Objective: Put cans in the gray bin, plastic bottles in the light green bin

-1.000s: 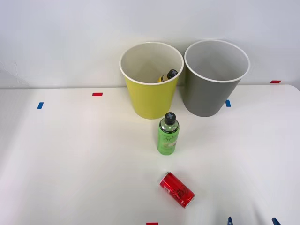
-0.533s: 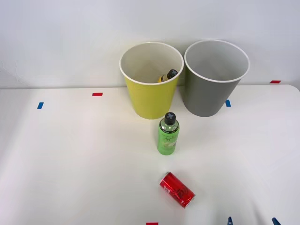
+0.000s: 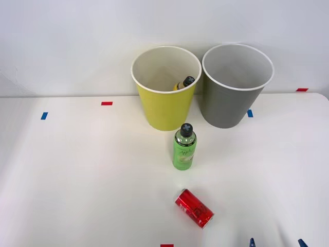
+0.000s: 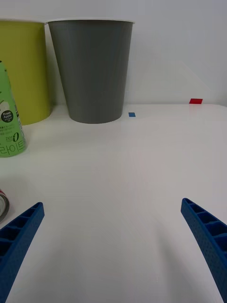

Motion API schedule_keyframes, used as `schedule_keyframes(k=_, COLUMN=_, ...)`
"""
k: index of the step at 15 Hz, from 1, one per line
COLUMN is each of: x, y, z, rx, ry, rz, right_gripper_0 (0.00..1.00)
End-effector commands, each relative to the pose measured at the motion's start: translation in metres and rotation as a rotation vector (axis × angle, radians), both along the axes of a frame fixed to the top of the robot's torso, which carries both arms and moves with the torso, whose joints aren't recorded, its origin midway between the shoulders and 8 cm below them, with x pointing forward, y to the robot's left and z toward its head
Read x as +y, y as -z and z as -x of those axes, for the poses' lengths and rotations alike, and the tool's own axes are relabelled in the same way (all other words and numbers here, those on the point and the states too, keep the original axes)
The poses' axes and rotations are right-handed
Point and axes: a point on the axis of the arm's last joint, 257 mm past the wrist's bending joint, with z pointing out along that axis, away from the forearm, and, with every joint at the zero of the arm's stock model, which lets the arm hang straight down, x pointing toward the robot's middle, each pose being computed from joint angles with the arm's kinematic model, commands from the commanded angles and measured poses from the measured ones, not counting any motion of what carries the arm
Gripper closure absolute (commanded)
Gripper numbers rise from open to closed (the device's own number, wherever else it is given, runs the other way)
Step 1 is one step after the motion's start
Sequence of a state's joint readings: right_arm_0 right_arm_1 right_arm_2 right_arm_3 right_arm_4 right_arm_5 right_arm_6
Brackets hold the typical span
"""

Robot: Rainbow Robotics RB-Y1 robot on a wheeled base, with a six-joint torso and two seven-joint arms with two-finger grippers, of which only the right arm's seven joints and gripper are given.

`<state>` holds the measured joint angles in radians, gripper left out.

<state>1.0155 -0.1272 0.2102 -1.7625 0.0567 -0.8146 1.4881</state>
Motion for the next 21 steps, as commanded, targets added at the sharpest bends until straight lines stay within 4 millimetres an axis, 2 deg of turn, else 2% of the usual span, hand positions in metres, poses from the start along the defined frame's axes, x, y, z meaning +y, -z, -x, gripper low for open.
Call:
schedule_keyframes(k=1, x=0.0000, y=0.0000, z=0.0000, rx=0.000, ry=0.000, rz=0.000, right_gripper_0=0.00)
schedule_keyframes(k=21, x=0.0000, y=0.0000, z=0.0000, rx=0.000, ry=0.000, rz=0.000, right_gripper_0=0.00)
